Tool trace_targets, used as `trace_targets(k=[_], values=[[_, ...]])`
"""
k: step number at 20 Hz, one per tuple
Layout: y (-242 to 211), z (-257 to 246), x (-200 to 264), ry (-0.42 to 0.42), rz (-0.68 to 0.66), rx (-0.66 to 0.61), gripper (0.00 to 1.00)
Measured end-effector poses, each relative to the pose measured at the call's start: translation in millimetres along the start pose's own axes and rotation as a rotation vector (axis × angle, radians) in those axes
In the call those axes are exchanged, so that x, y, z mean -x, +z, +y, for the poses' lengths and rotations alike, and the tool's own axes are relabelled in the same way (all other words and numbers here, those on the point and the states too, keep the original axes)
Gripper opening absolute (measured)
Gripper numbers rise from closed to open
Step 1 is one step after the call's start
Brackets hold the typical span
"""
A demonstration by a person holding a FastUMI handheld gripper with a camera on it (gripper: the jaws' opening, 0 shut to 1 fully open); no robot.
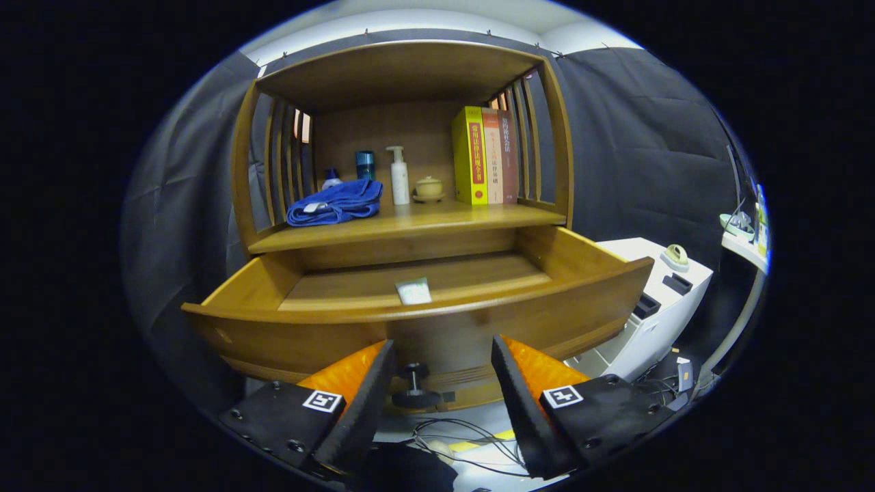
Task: Pull open the drawer, take out the items inside it, and place them on the countertop above the cabinet.
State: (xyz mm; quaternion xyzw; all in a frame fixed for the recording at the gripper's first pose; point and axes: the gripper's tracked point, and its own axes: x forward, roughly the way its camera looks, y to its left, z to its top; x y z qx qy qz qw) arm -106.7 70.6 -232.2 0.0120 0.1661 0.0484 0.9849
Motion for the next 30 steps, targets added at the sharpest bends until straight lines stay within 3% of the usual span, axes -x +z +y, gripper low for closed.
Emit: trace_targets(k=[2,3,7,12,17,19,25,30], values=[[22.3,-2.4,0.7,-0.004,-0.024,0.004,0.93],[33.0,-2.1,0.6,-0.002,-0.034,-0.005,0.98],[72.1,-8.2,-15.3,0.001,-0.040,-0.041,0.98],[89.6,3.5,-56.0,0.006,0.032,0.049,0.98],[71.9,43.5,-95.5,0.121,0.201,0.106,0.98],[59.1,59.8,-112.0,0.165,0.288,0.070,0.98],[16.7,50.4,-171.5,0.129,0.553,0.073,0.98],[-32.8,49.1,-187.4,0.139,0.764,0.092,0.97]])
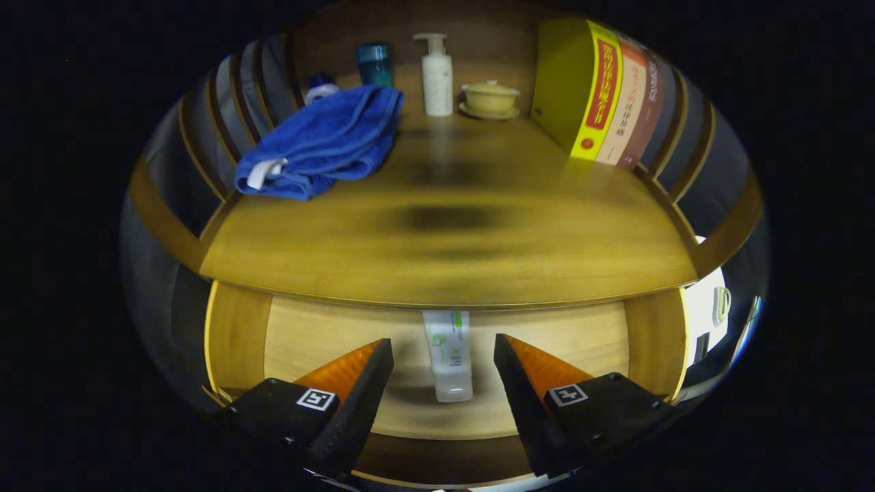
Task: Pull open the drawer, take out the items inside it, and place them on the countertop above the cabinet.
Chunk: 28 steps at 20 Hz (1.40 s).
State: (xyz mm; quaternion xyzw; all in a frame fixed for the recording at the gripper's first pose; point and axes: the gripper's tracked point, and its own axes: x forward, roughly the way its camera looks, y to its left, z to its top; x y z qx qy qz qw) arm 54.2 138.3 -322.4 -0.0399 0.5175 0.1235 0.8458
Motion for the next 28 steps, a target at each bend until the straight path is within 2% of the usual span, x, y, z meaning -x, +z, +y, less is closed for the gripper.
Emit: trace_targets(k=[5,9,14,15,17,20,23,28], values=[[-14.1,-9.4,-26.9,-0.025,0.084,0.001,0.98],[-21.4,-7.0,-37.7,-0.014,0.117,-0.004,0.97],[-33.0,-8.2,-49.1,-0.021,0.166,-0.026,0.76],[-35.9,-5.0,-51.2,-0.012,0.177,-0.029,0.68],[-36.8,-5.6,-53.6,-0.012,0.181,-0.018,0.61],[-36.4,-5.7,-51.6,-0.004,0.169,-0.006,0.57],[-27.2,-9.7,-43.6,-0.018,0.125,0.004,0.40],[-28.5,-4.7,-16.9,0.012,0.108,0.006,0.40]])
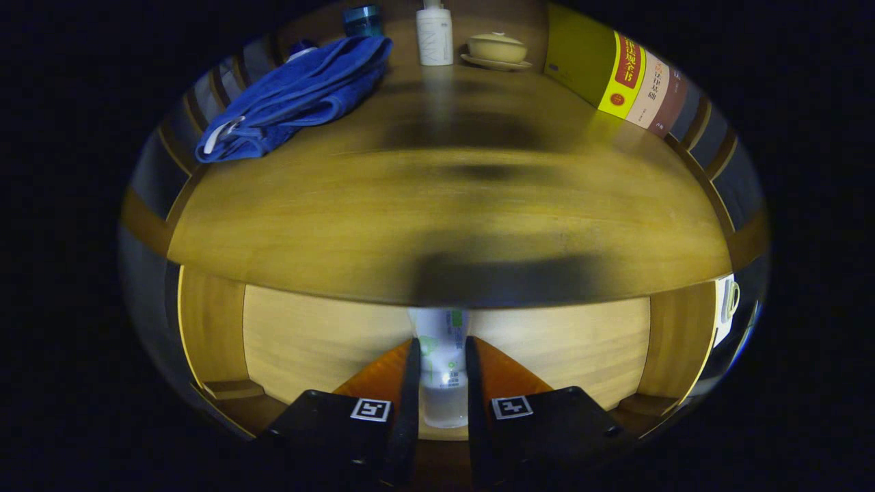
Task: Pull open the drawer, take out the items inside it, and place them on the countertop above the cabinet.
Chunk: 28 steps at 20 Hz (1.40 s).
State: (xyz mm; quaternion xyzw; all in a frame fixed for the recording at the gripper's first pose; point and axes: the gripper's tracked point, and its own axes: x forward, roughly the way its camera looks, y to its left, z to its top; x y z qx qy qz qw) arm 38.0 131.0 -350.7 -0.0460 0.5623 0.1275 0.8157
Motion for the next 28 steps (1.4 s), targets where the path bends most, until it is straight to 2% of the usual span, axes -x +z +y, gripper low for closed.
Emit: trace_targets(k=[9,17,23,28], values=[[-4.1,-10.0,57.7,0.002,-0.050,-0.015,0.40],[18.3,-5.3,111.3,0.010,-0.119,-0.002,0.40],[47.7,0.5,135.5,0.010,-0.194,0.013,0.40],[85.9,1.7,133.8,0.011,-0.237,-0.010,0.39]])
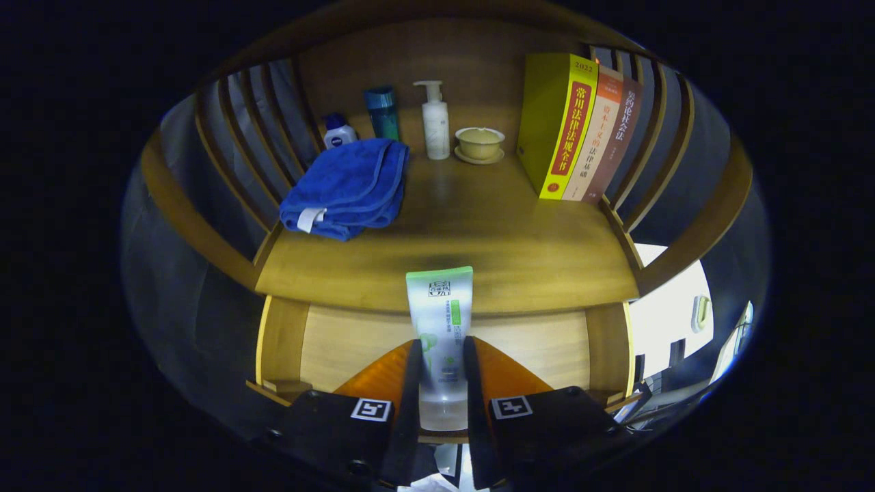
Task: Pull open the drawer, take out the items inside it, and place them on the countertop above the cabinet.
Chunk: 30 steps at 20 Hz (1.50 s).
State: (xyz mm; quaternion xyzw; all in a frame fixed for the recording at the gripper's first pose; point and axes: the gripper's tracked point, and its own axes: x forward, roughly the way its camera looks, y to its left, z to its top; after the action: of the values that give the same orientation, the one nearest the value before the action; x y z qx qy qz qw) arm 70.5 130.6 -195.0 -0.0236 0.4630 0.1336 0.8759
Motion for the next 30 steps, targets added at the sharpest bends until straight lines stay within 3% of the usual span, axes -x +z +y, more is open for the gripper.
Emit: trace_targets(k=[11,19,25,30], values=[[77.7,-11.5,-60.1,-0.056,-0.068,0.002,0.39],[88.9,-16.1,-127.9,-0.085,-0.034,-0.019,0.40],[86.6,-21.4,-147.3,-0.115,-0.025,-0.020,0.40],[98.6,-28.8,-143.2,-0.121,-0.079,-0.024,0.52]])
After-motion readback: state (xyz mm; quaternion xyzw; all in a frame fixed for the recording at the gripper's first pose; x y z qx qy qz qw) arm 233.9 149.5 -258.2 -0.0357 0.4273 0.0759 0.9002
